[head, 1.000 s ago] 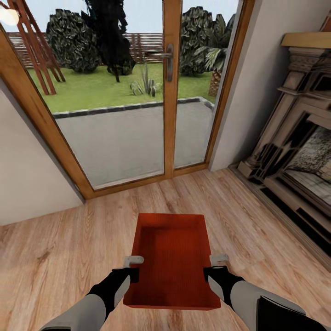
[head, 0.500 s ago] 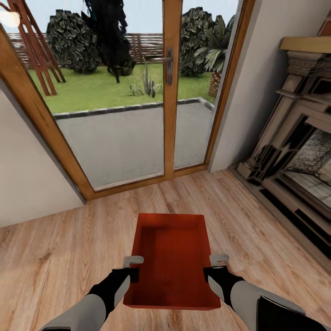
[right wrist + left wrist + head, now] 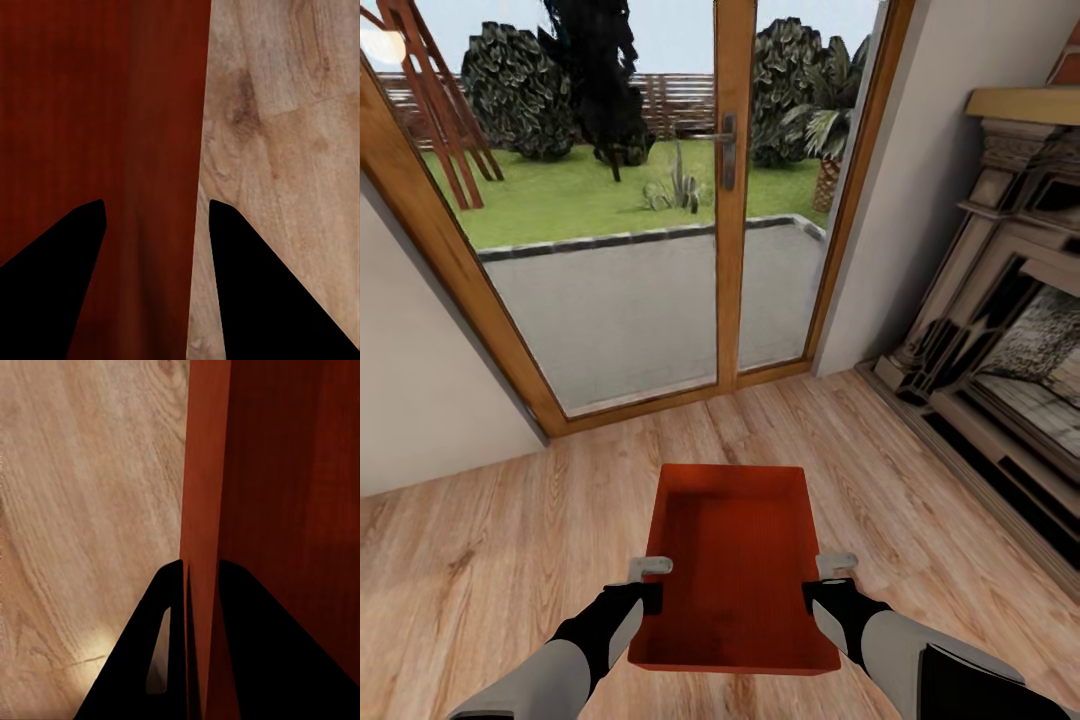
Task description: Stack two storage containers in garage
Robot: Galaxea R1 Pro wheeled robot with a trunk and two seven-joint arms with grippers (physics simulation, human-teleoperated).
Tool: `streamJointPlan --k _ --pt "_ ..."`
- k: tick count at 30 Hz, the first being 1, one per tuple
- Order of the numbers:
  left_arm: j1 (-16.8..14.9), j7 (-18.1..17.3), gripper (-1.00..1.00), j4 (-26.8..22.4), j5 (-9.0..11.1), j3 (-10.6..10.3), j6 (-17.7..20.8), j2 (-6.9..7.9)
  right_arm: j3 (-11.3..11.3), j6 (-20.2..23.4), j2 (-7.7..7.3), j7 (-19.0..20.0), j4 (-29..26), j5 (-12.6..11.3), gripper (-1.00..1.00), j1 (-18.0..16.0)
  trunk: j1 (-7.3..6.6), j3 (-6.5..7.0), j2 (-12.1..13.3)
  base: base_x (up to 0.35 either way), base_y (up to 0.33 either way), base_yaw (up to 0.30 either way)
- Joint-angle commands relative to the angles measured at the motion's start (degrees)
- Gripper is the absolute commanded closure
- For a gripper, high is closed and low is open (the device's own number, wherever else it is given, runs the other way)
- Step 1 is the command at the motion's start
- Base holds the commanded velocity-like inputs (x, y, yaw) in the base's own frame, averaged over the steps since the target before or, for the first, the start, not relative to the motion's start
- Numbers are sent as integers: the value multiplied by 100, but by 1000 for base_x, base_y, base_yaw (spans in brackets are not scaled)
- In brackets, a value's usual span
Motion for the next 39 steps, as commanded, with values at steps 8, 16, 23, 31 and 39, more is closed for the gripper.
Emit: streamJointPlan --k 8,16,23,31,39 --pt "6 21 100 9 -105 32 44 40 -84 -388 -2 16 2 17 100 -7 -176 140 319 0 0 0" --pt "7 21 100 10 -104 32 44 40 -85 -384 -12 16 2 22 100 -7 -352 283 640 0 0 0" --pt "2 21 100 10 -104 32 44 40 -85 -389 -12 16 2 34 100 -7 -506 409 921 0 0 0" --pt "7 21 100 10 -105 32 44 40 -85 -393 -12 16 2 40 100 -7 -681 552 1242 0 0 0" --pt "5 21 100 10 -110 32 44 40 -84 -393 -12 16 2 26 100 -7 -857 696 1563 0 0 0"
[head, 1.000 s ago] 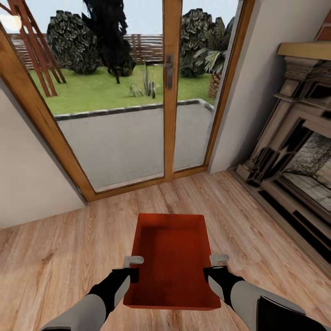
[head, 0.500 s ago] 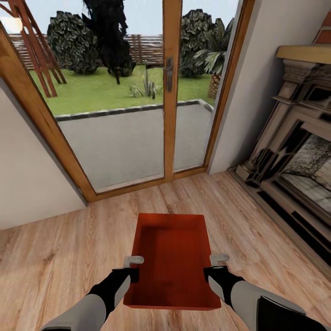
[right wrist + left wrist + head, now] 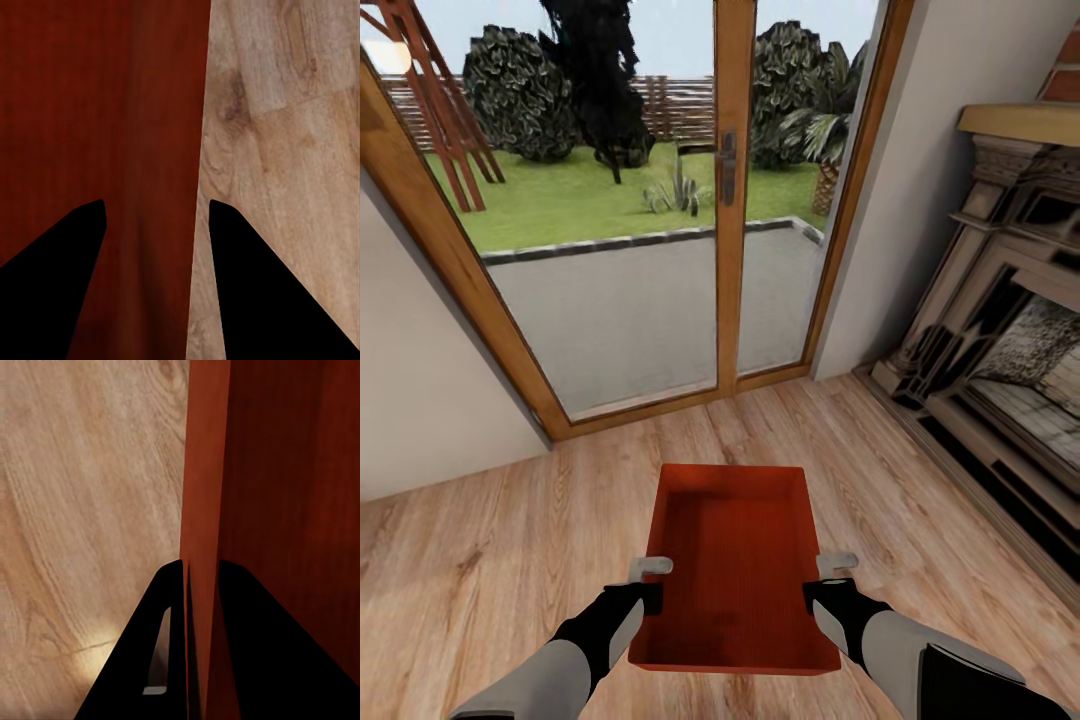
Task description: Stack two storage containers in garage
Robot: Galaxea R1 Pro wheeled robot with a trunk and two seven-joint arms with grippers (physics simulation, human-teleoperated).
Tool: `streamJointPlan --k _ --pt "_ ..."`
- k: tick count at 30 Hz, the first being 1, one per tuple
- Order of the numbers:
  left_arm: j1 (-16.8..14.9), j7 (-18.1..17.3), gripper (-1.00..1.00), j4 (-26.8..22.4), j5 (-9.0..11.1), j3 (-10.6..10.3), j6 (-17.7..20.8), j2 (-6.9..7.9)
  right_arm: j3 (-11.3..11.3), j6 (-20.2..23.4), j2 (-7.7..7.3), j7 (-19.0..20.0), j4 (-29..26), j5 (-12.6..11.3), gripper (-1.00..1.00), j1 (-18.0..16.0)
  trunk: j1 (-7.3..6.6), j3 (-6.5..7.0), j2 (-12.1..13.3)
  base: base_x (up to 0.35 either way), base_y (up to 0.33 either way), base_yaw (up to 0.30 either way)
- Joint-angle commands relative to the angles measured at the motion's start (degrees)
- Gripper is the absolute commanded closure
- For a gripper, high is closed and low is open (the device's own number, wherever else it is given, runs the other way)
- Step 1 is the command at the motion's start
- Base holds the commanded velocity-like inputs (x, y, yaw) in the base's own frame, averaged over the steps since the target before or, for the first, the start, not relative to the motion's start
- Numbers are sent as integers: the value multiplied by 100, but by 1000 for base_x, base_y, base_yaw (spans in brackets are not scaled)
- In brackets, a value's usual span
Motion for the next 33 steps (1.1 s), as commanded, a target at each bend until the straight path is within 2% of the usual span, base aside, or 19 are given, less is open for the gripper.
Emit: streamJointPlan --k 1,33 --pt "6 17 100 11 -82 9 41 52 -78 -398 -1 10 7 20 100 -7 -22 13 37 0 0 0" --pt "2 17 100 11 -85 26 41 43 -81 -466 34 -3 14 -25 100 -7 -725 606 1321 0 0 0"
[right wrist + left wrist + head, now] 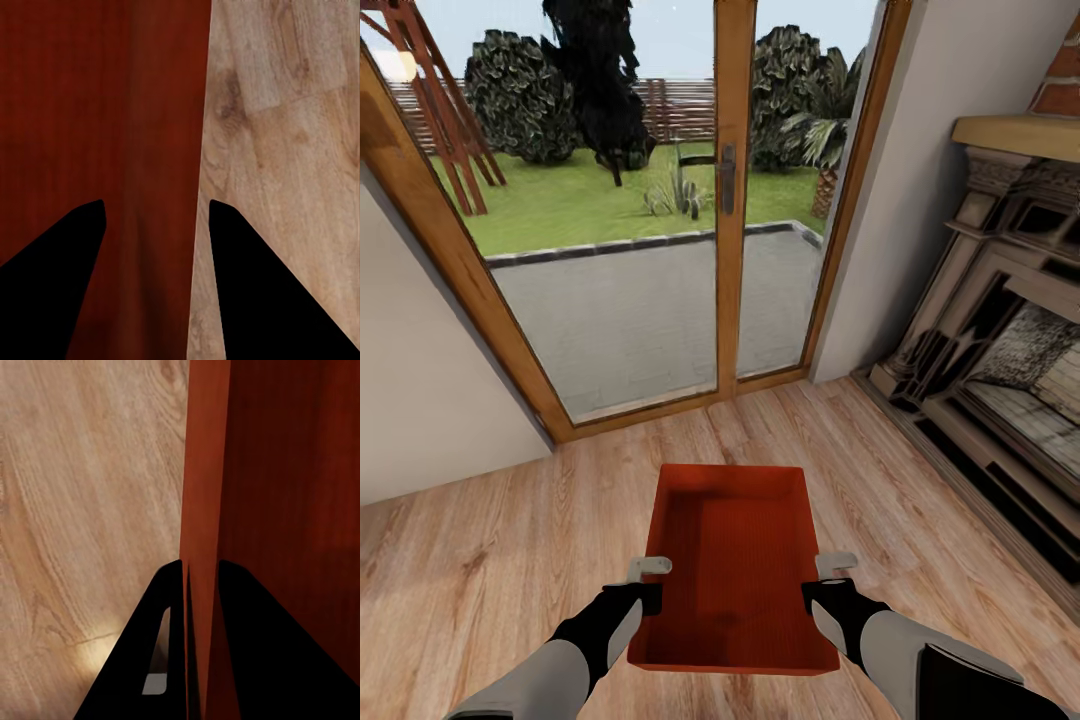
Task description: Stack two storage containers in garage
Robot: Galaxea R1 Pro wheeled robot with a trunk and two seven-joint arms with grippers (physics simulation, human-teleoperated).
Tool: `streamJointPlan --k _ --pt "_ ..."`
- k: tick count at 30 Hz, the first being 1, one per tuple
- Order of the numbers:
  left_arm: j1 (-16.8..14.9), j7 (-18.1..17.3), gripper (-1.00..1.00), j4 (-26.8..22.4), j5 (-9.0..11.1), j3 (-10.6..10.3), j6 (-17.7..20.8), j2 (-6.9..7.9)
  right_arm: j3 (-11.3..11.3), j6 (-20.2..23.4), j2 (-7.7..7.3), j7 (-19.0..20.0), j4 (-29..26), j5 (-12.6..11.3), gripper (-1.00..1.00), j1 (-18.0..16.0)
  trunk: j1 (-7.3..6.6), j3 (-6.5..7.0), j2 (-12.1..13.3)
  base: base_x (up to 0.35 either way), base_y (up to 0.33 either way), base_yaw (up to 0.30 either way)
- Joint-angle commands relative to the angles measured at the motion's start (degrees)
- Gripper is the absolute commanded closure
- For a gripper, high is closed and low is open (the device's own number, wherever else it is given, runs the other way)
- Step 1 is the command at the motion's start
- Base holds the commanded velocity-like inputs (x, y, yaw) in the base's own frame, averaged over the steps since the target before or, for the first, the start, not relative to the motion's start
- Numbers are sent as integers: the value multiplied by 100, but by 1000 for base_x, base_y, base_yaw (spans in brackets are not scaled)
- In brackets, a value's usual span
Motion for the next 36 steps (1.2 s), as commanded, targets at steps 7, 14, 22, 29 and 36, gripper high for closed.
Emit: streamJointPlan --k 7,14,22,29,36 --pt "7 61 100 3 -112 46 18 14 -110 -466 1 11 -3 11 100 -7 -152 178 276 0 0 0" --pt "5 73 100 -2 -112 49 11 14 -104 -466 9 11 -3 13 100 -7 -306 365 557 0 0 0" --pt "6 74 100 -2 -112 49 12 14 -104 -467 10 11 -3 8 100 -7 -482 580 877 0 0 0" --pt "6 67 100 -2 -112 47 10 14 -106 -467 10 11 -3 7 100 -7 -548 696 998 0 0 0" --pt "9 65 100 -2 -112 42 10 10 -109 -467 10 11 -3 7 100 -7 -548 758 998 0 0 0"
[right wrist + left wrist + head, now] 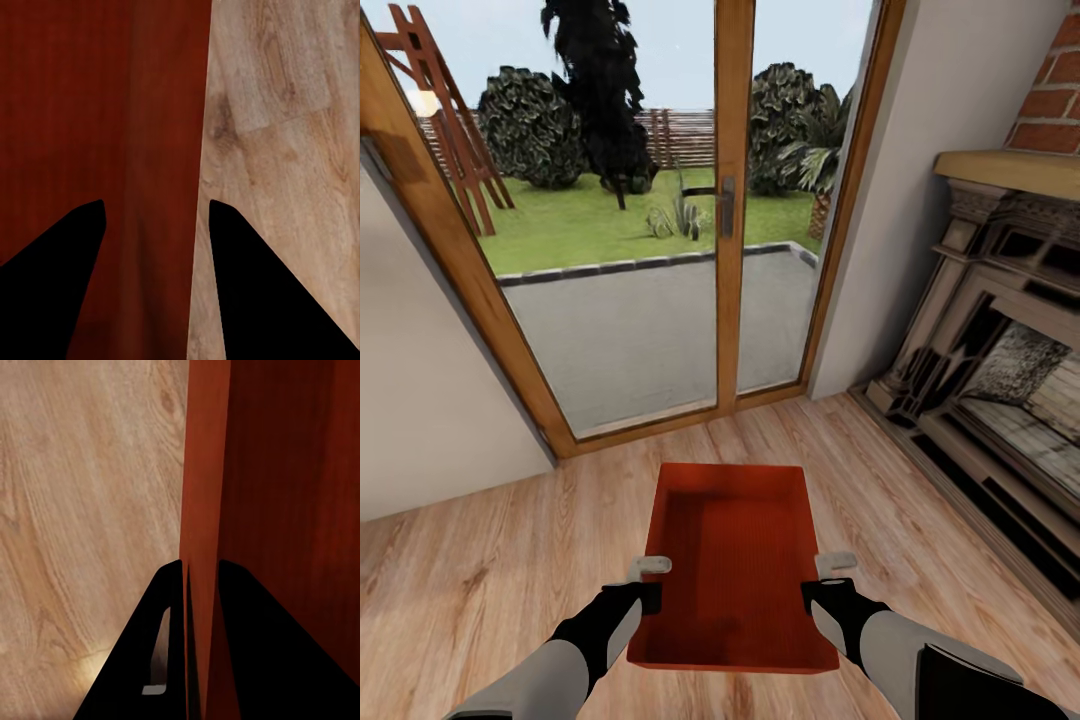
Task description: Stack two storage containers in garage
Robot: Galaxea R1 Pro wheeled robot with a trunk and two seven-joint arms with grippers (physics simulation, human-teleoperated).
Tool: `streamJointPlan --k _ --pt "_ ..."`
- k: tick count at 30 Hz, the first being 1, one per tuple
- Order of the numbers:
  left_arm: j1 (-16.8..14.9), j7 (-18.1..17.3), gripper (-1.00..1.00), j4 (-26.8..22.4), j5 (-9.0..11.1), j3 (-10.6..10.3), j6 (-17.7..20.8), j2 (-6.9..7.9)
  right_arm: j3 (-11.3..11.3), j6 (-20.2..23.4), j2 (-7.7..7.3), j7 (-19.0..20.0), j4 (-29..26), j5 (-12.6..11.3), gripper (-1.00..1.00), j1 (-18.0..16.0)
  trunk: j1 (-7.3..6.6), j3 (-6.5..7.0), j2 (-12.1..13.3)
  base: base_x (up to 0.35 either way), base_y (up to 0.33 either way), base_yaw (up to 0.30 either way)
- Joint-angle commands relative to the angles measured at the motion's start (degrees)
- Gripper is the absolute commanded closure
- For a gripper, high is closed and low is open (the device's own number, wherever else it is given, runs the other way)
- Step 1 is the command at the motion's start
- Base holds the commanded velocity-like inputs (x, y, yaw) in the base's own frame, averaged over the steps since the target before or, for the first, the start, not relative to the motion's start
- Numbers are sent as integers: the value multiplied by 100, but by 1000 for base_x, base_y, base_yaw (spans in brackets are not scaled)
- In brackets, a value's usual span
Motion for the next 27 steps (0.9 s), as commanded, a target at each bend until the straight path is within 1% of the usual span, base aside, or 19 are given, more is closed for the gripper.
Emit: streamJointPlan --k 1,11,27 --pt "1 85 100 6 -110 47 46 2 -106 -426 0 17 -9 4 100 -7 3 -1 -10 0 0 0" --pt "4 90 100 6 -110 46 47 1 -106 -425 1 17 -9 4 100 -7 3 44 -10 0 0 0" --pt "2 85 100 6 -110 45 46 -4 -108 -426 2 17 -9 4 100 -7 3 187 -10 0 0 0"
